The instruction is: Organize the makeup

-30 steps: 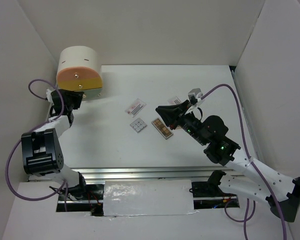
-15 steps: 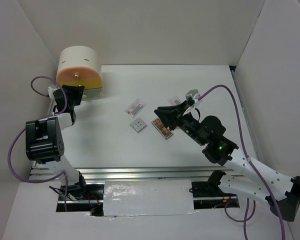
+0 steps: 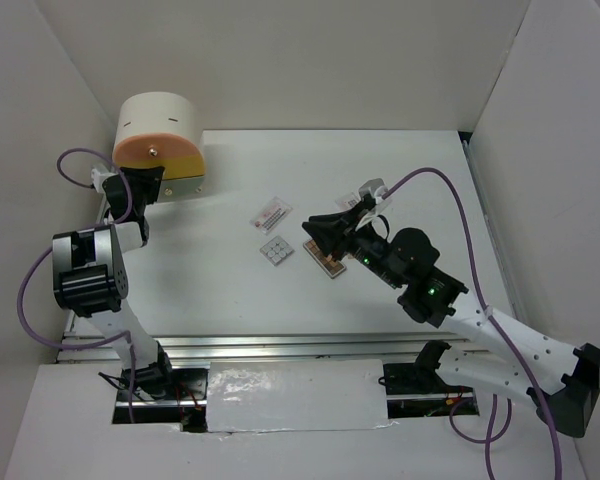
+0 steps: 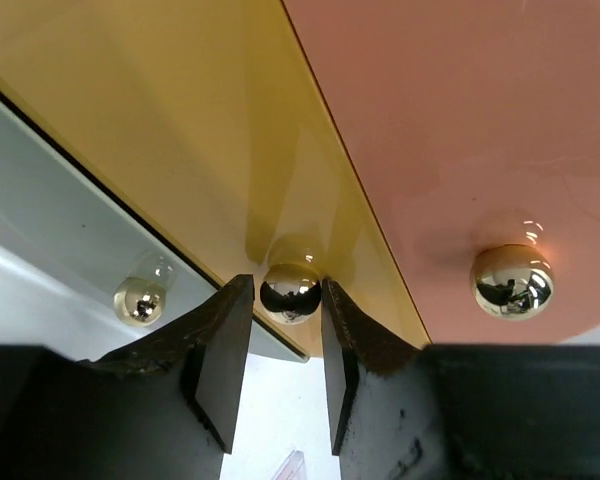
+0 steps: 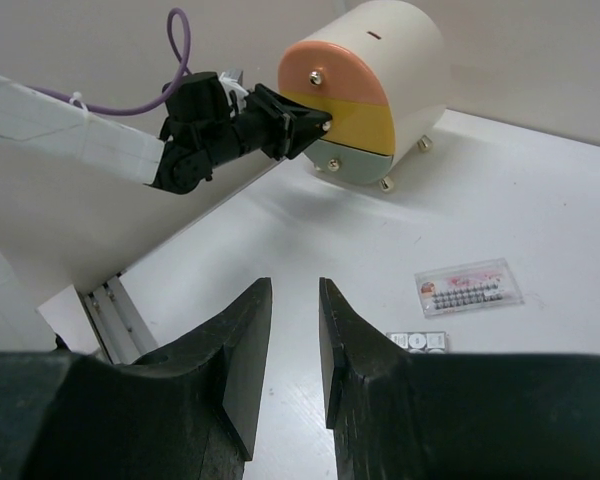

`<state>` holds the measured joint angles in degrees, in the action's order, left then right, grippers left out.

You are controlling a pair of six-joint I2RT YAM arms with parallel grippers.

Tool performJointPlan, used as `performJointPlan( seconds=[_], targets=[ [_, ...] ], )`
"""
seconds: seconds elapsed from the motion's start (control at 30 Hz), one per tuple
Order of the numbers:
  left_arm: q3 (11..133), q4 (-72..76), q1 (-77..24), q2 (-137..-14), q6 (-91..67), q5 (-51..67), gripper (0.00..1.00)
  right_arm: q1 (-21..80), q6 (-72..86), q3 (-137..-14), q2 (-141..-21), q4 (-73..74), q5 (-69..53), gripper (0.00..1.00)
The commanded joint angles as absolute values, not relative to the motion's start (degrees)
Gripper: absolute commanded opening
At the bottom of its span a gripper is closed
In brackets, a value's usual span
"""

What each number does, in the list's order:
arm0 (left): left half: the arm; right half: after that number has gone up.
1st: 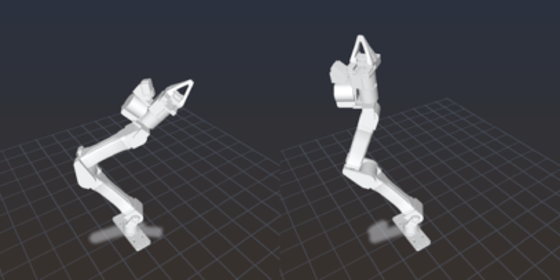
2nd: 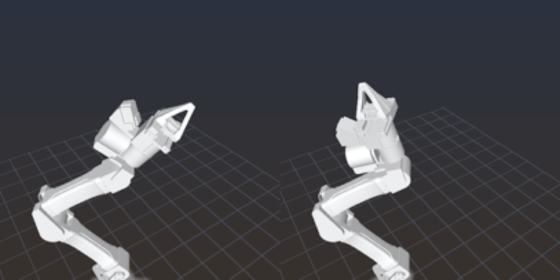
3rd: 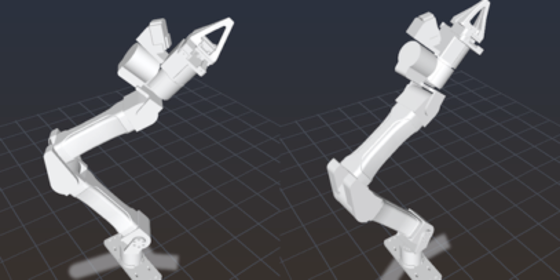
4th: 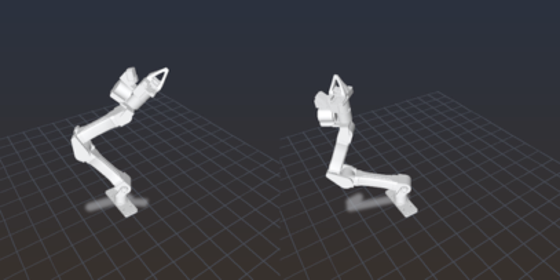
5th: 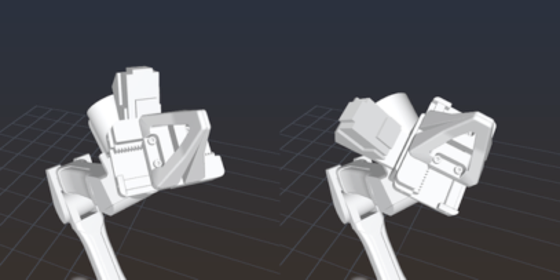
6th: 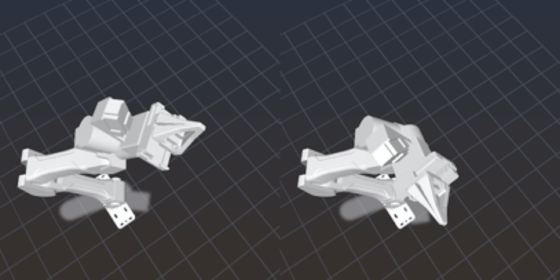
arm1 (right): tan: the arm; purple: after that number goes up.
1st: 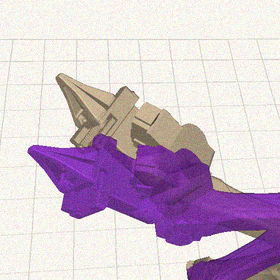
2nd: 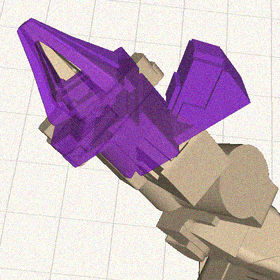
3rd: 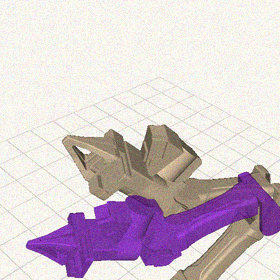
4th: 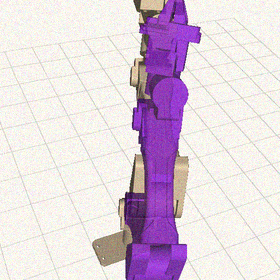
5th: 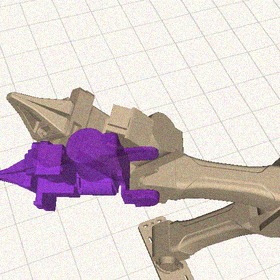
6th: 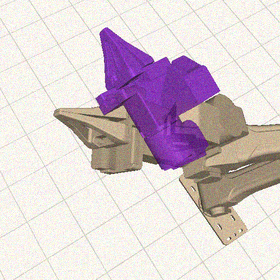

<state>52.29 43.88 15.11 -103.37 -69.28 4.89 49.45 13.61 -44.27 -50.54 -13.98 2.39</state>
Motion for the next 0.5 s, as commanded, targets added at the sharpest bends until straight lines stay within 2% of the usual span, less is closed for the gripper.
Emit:
performJointPlan(
  seconds=[0.0, 0.27, 0.47],
  targets=[
    [54.14, 48.34, 15.64, -104.85, -68.2, 5.45, 0.43, 49.13, 12.75, -45.97, -50.98, -16.96, 2.02, 0.33],
    [51.51, 48.79, 15.91, -101.78, -68.38, 6.06, 0.27, 49.13, 13.01, -46.67, -51.86, -16.52, 1.41, 0.33],
    [44.66, 49.48, 16.0, -95.37, -68.56, 4.75, 0.24, 49.13, 13.45, -46.23, -51.07, -16.61, 0.79, 0.33]
  ],
)
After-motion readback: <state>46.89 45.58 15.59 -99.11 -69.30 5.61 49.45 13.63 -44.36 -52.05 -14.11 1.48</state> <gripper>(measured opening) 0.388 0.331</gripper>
